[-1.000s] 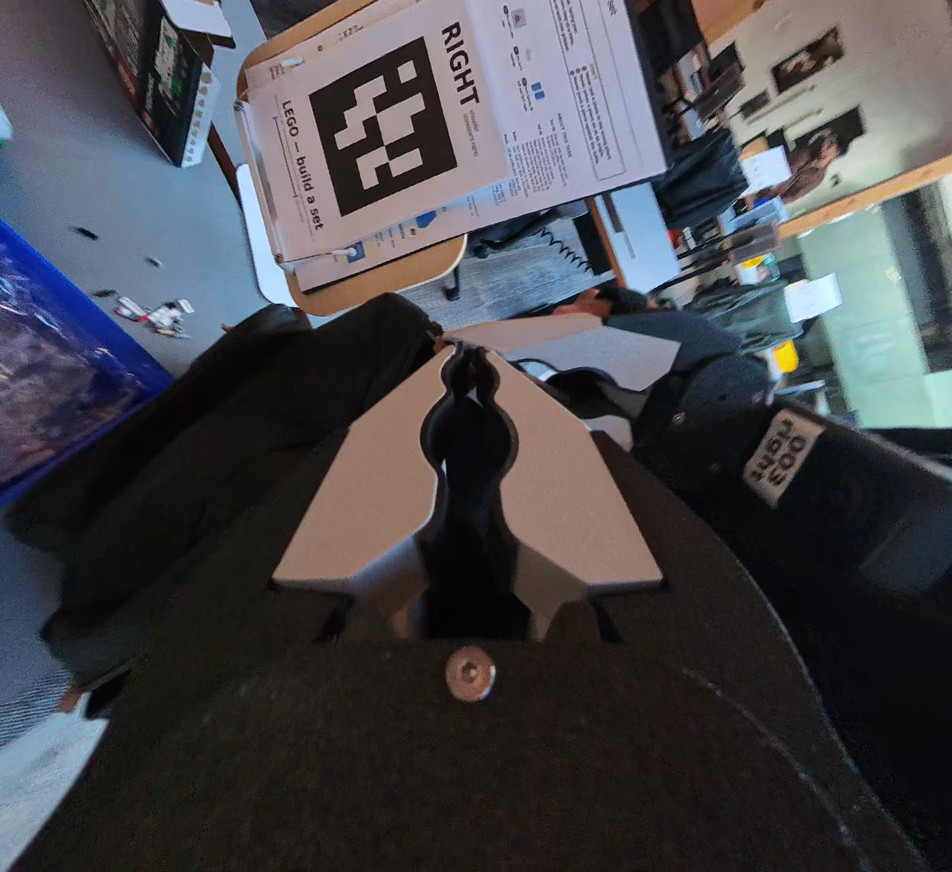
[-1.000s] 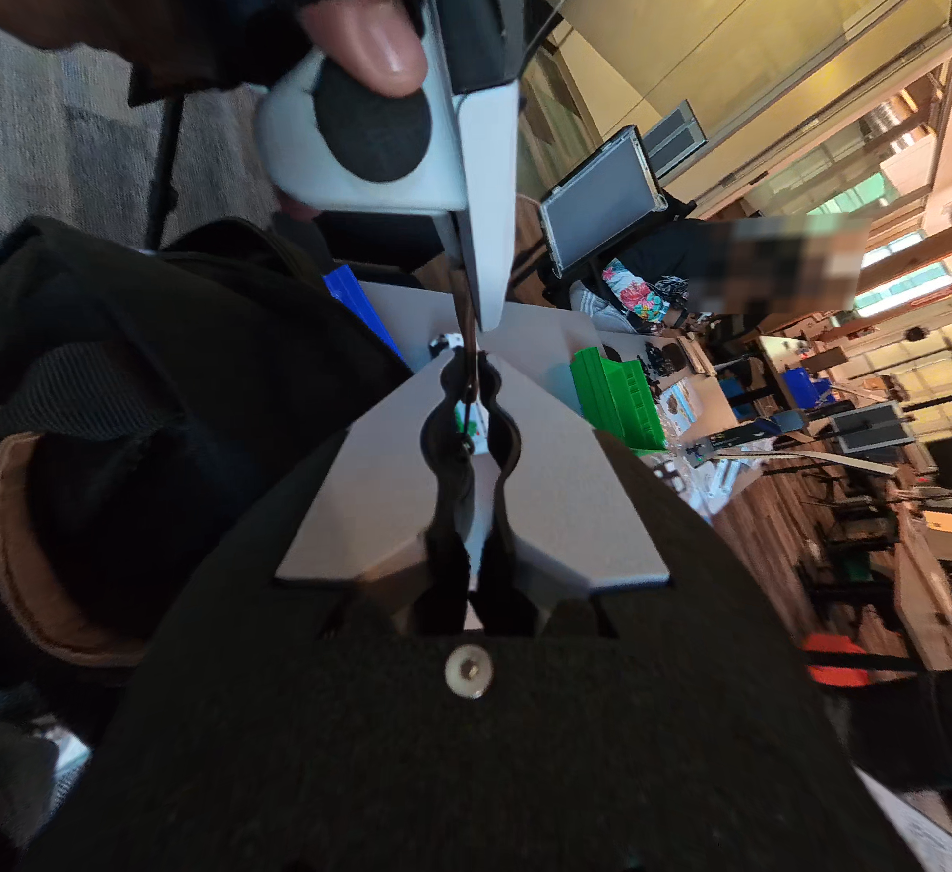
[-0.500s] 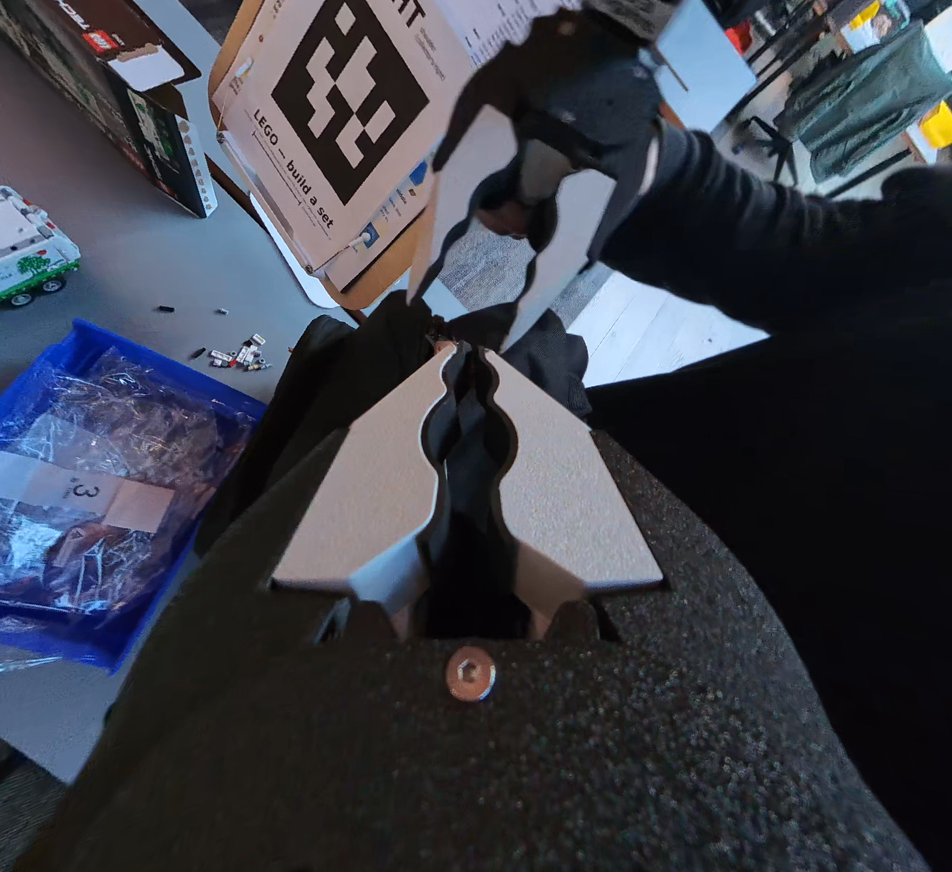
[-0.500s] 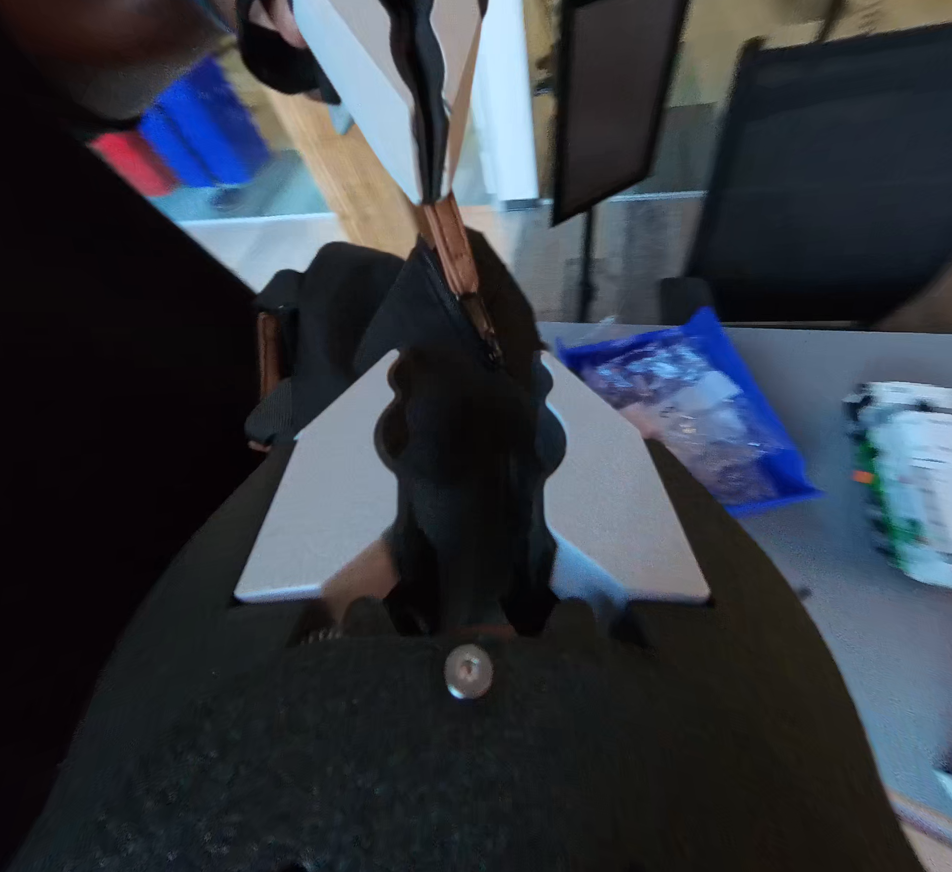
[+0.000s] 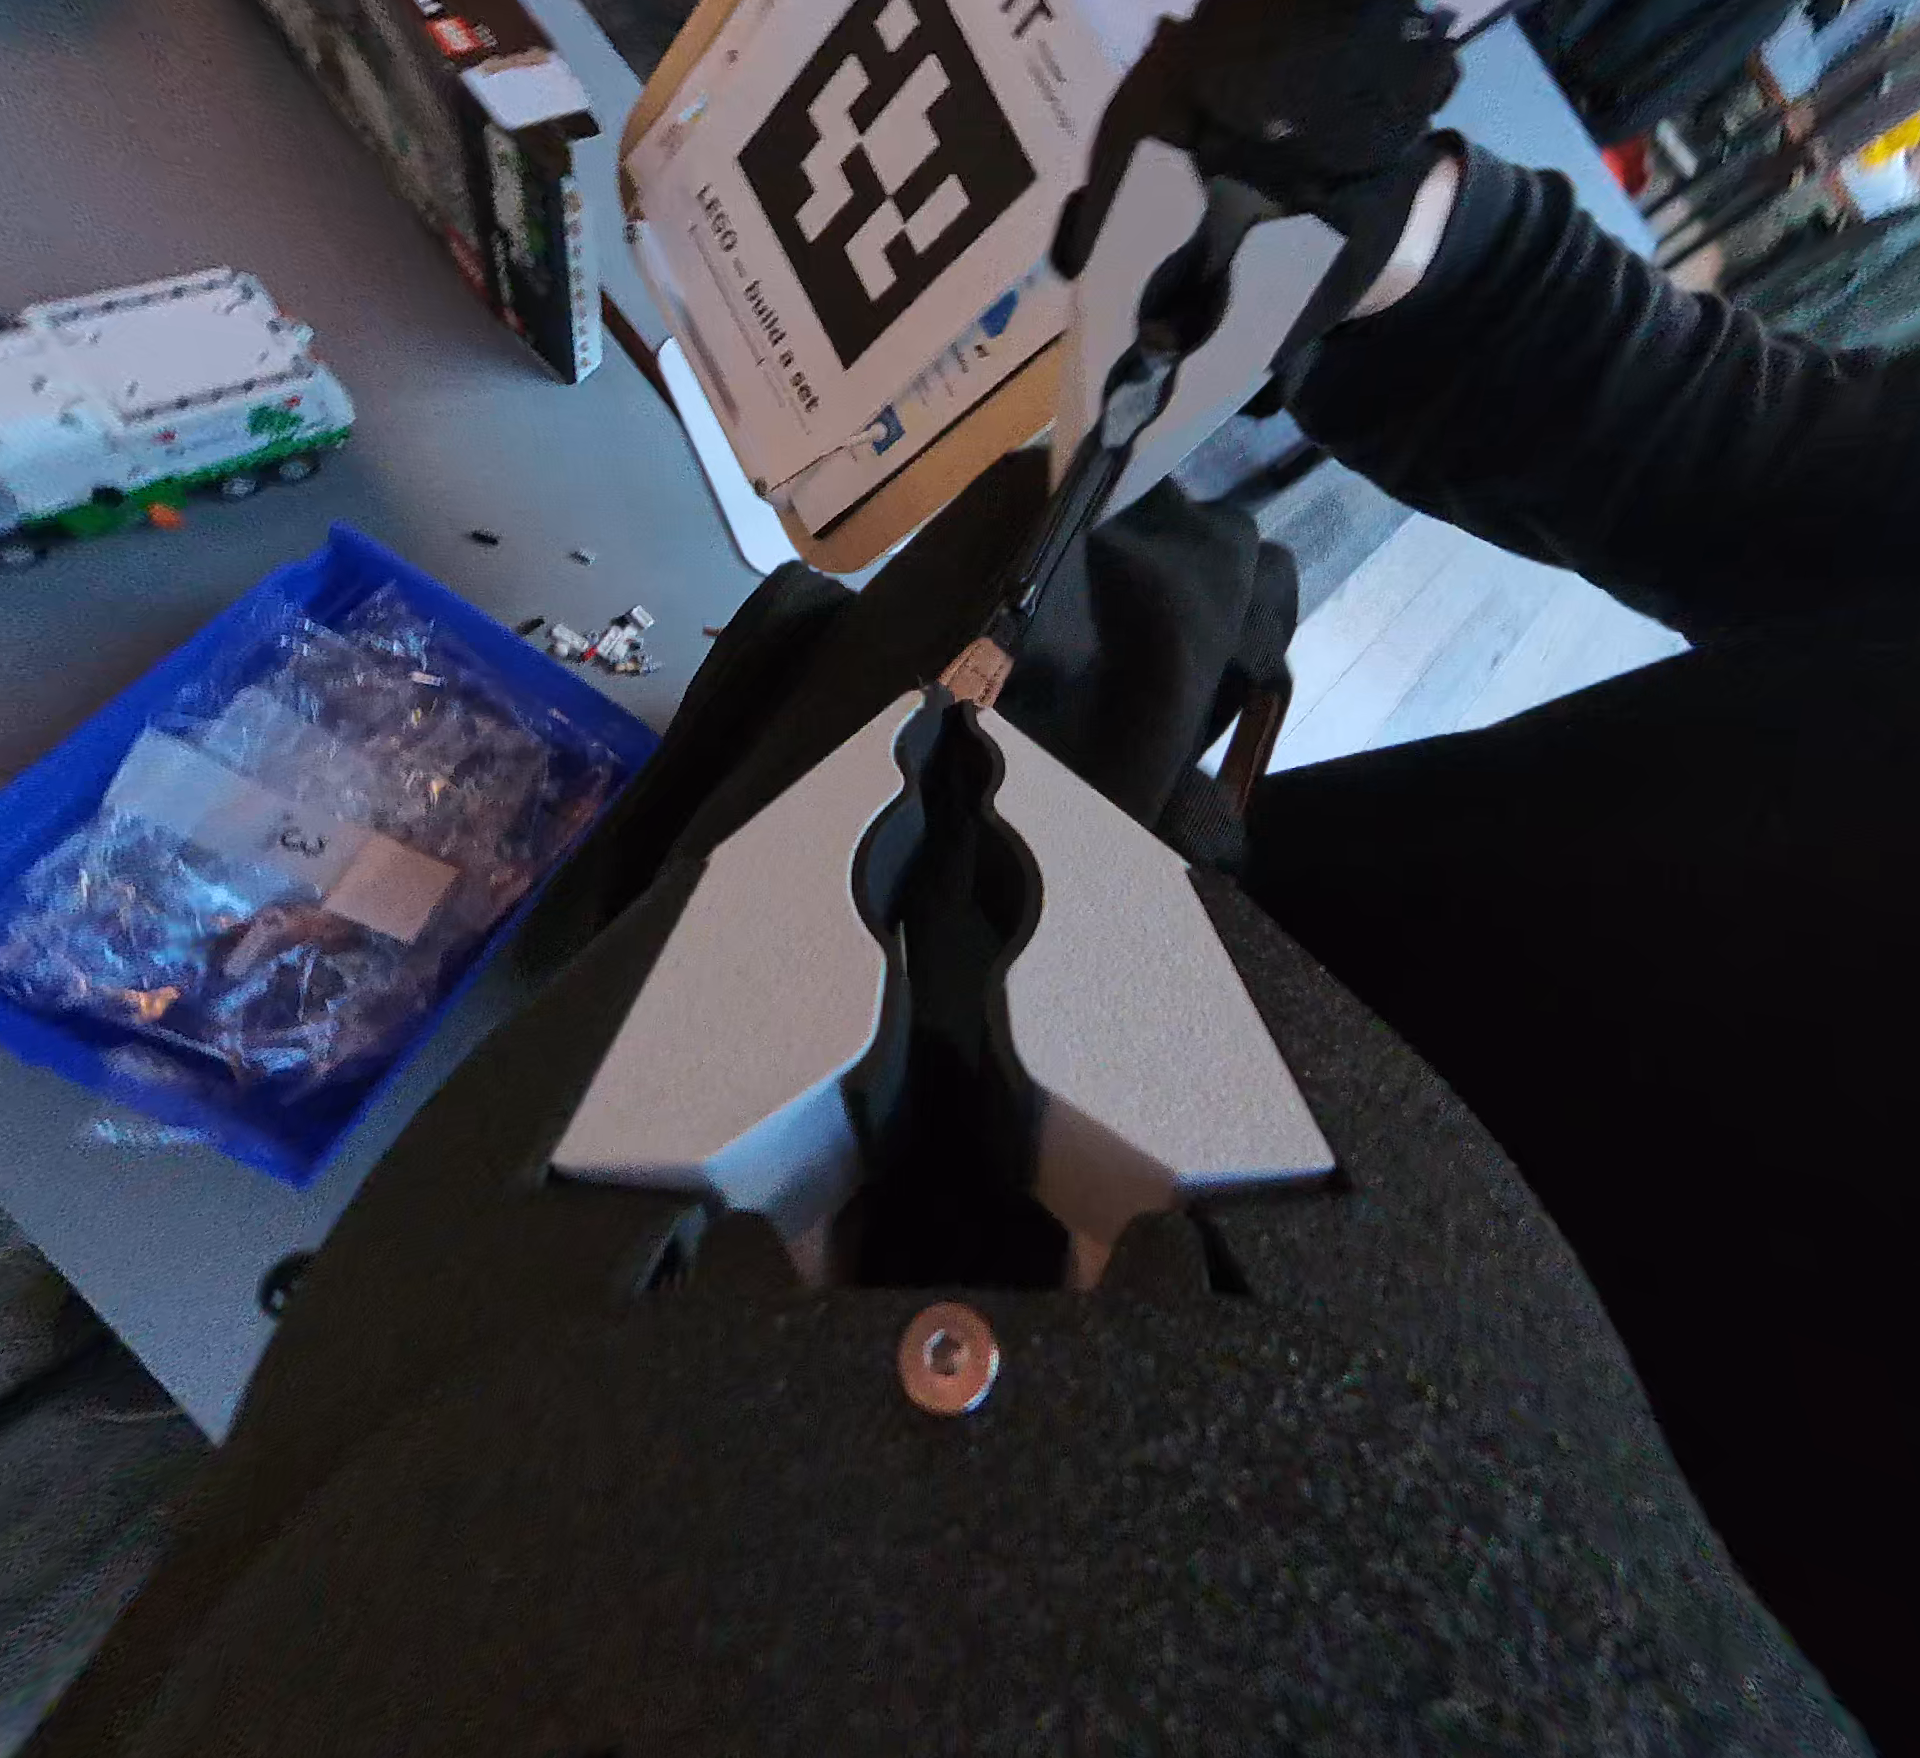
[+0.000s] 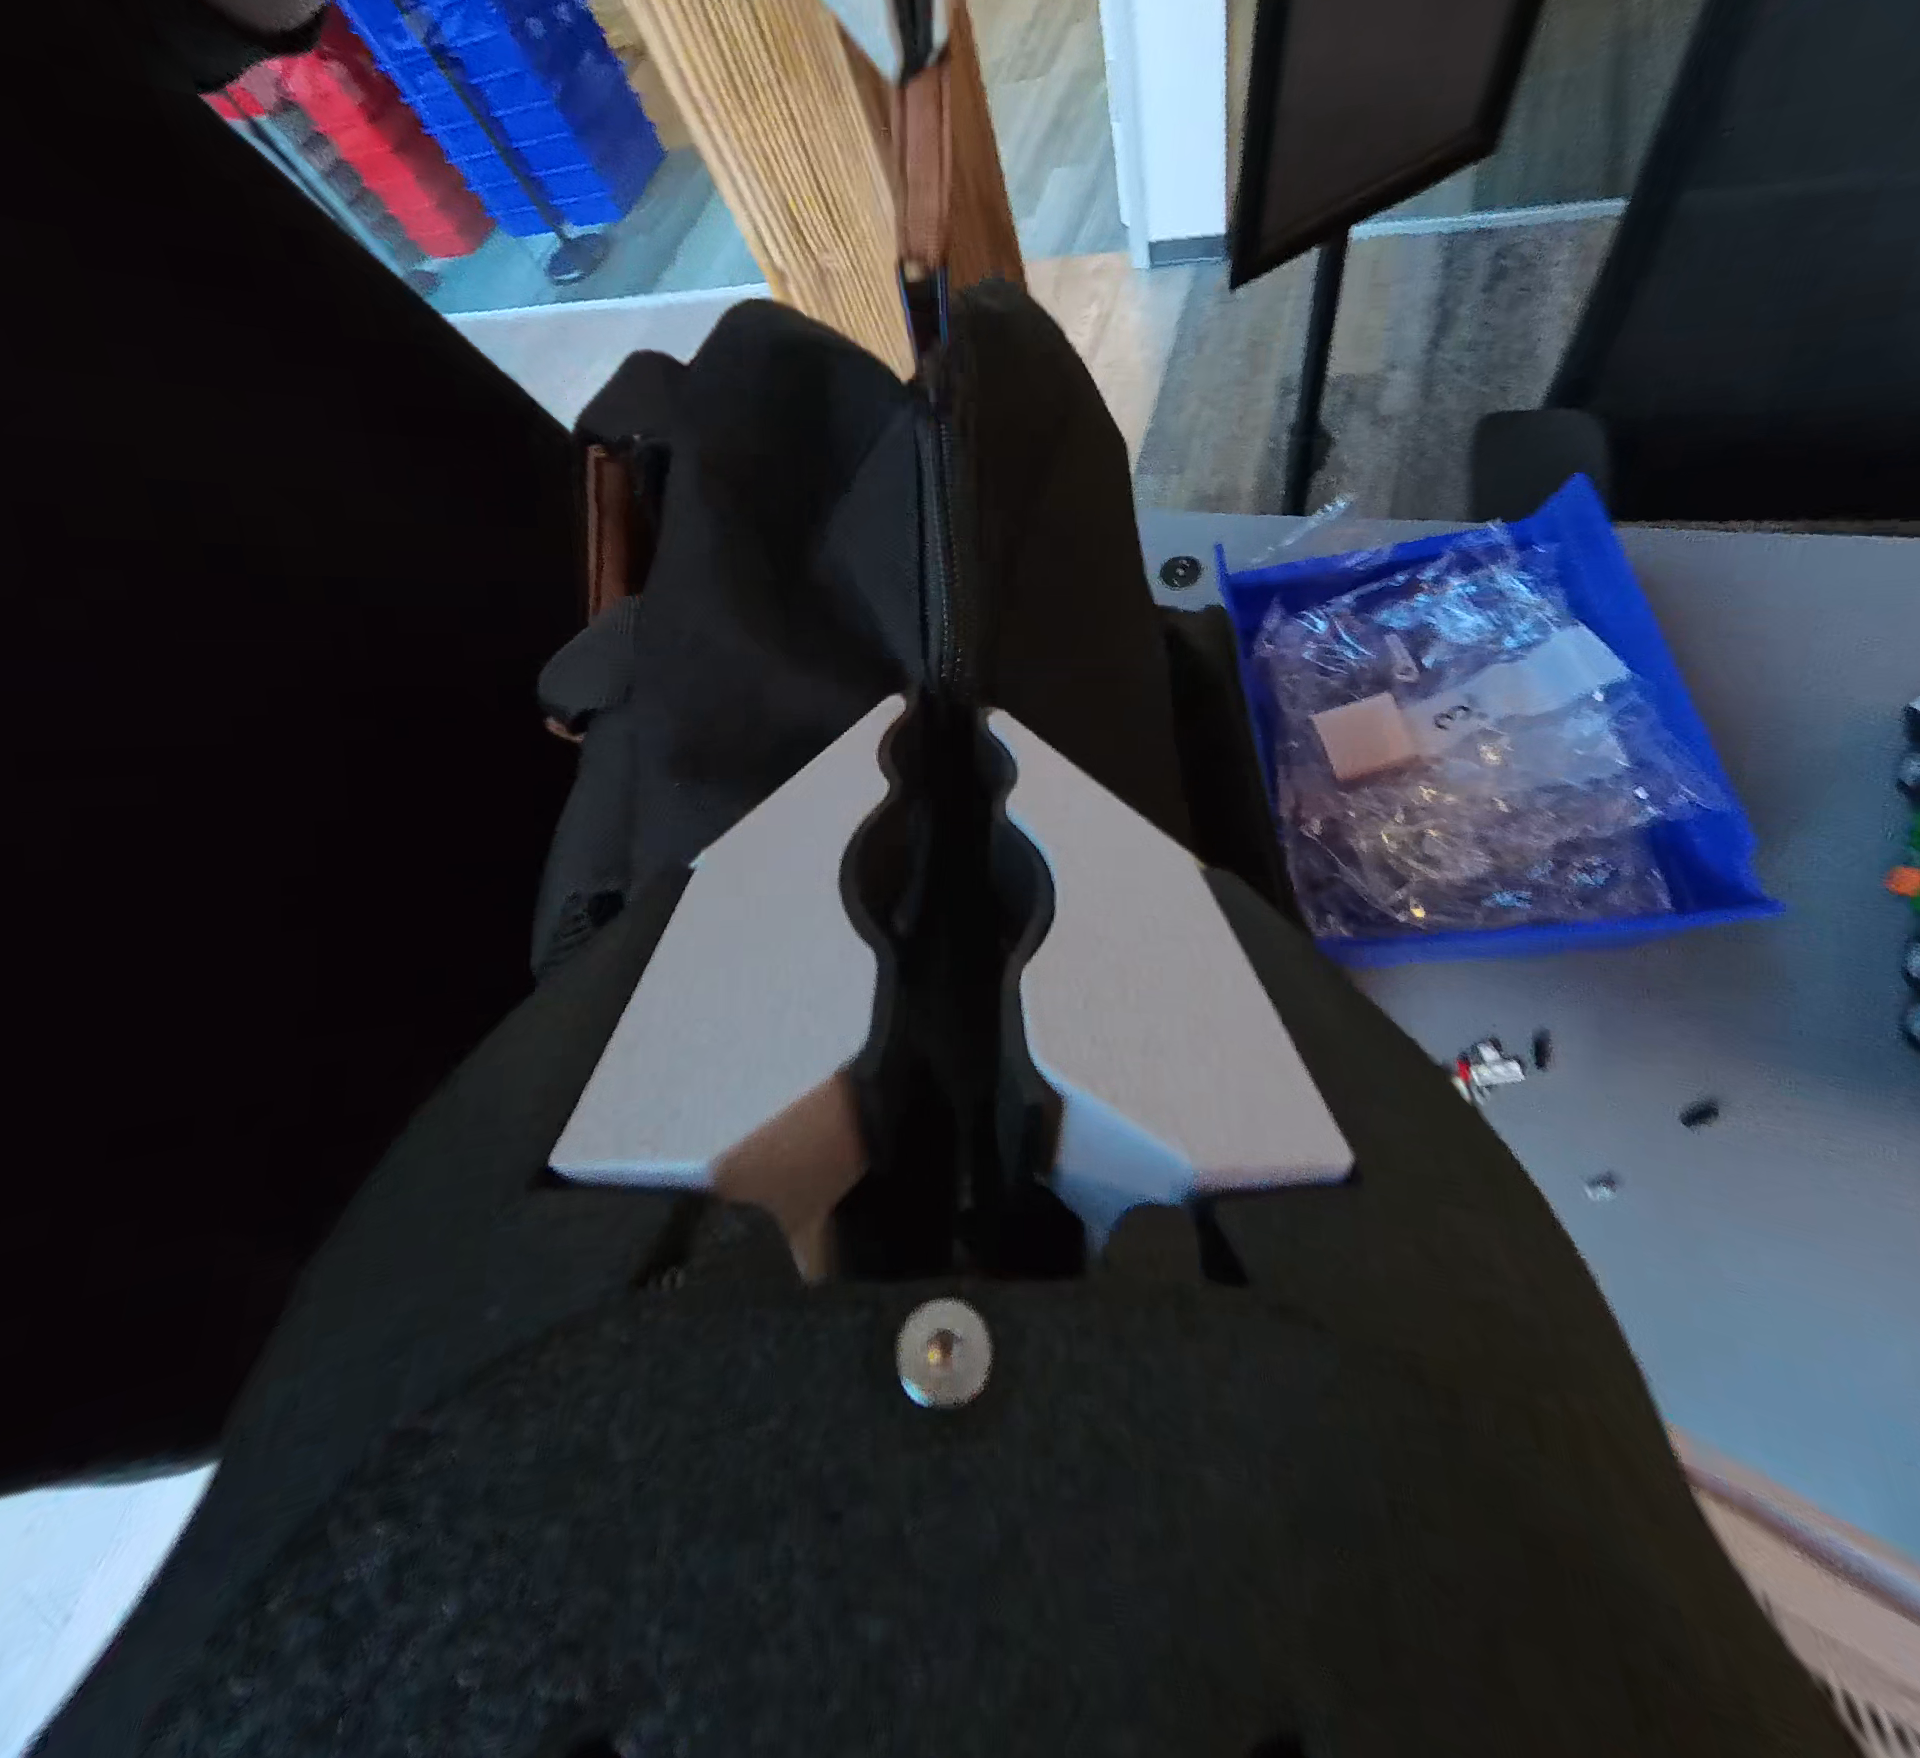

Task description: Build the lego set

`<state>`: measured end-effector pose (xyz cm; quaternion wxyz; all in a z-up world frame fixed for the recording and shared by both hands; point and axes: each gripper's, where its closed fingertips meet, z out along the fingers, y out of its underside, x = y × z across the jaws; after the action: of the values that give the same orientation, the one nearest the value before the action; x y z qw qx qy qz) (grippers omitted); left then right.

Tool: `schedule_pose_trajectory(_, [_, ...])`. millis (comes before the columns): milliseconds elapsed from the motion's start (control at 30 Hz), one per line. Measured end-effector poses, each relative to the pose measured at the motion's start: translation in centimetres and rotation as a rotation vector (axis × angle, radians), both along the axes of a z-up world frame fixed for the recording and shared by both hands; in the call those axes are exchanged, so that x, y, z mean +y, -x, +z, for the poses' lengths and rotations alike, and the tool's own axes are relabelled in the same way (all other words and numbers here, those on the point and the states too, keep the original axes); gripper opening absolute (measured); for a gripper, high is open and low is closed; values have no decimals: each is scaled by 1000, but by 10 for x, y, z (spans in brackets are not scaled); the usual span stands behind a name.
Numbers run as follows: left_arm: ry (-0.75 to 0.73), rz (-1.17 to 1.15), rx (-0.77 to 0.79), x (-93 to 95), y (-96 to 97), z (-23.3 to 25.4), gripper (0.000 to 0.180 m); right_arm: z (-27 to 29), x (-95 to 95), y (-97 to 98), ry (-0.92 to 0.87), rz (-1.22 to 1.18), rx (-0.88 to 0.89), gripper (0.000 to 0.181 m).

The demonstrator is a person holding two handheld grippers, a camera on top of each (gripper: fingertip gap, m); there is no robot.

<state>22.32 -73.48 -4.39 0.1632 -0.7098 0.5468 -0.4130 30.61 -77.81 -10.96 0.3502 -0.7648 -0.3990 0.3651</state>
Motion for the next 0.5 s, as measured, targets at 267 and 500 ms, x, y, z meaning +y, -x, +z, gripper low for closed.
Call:
schedule_pose_trajectory(267, [72, 242, 34, 24, 98, -64, 0, 0, -7, -17, 9, -31, -76, 7])
schedule_pose_trajectory(500, [77, 349, -35, 26, 130, -84, 0, 5, 4, -12, 123, 6, -232, 19])
